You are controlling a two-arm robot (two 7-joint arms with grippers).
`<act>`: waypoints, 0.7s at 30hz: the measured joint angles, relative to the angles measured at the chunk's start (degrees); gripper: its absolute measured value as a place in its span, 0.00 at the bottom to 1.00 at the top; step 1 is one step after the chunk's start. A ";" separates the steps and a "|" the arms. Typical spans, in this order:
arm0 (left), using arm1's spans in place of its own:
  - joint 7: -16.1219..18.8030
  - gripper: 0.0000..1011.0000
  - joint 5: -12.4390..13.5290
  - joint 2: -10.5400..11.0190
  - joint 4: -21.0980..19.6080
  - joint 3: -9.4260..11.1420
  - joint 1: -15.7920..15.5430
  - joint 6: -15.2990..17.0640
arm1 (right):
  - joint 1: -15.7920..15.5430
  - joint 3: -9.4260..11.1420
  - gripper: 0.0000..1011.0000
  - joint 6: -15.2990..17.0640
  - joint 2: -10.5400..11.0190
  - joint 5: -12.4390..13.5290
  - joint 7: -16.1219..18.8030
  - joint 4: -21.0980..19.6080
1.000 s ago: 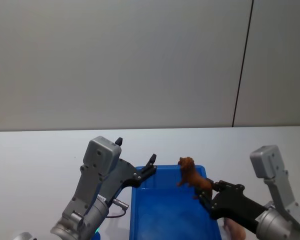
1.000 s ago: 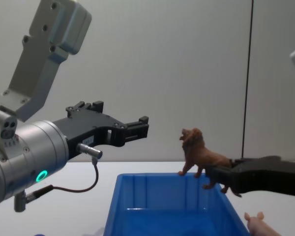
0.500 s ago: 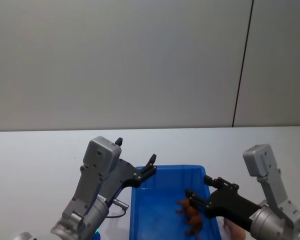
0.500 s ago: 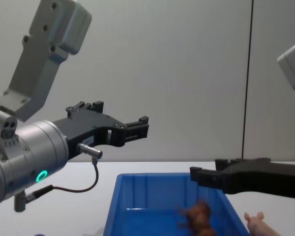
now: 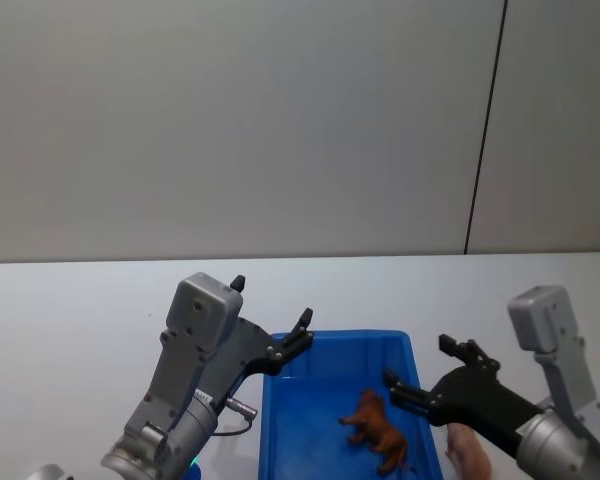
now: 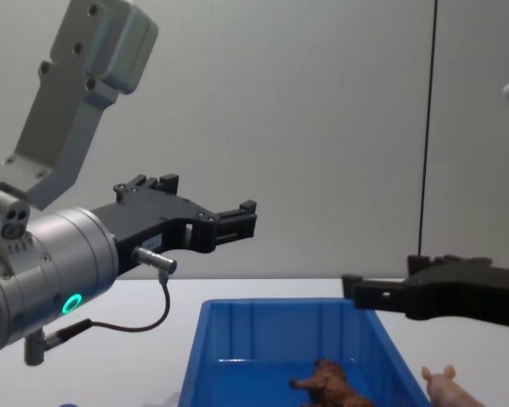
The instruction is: Pick up the two dolls from the table and place them into the box.
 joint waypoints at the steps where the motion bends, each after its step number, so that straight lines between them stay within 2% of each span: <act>1: 0.00 0.99 0.00 0.00 0.00 0.00 0.00 0.00 | -0.25 0.10 0.99 -0.14 0.17 0.03 -0.34 -0.35; 12: 0.00 0.99 0.00 0.00 0.00 0.00 0.00 0.00 | -4.10 1.48 0.99 -1.13 2.94 0.18 -5.67 -4.60; 21: 0.00 0.99 0.00 0.00 0.00 0.00 0.00 0.00 | -8.54 3.22 0.99 -1.21 6.24 0.89 -10.39 -7.79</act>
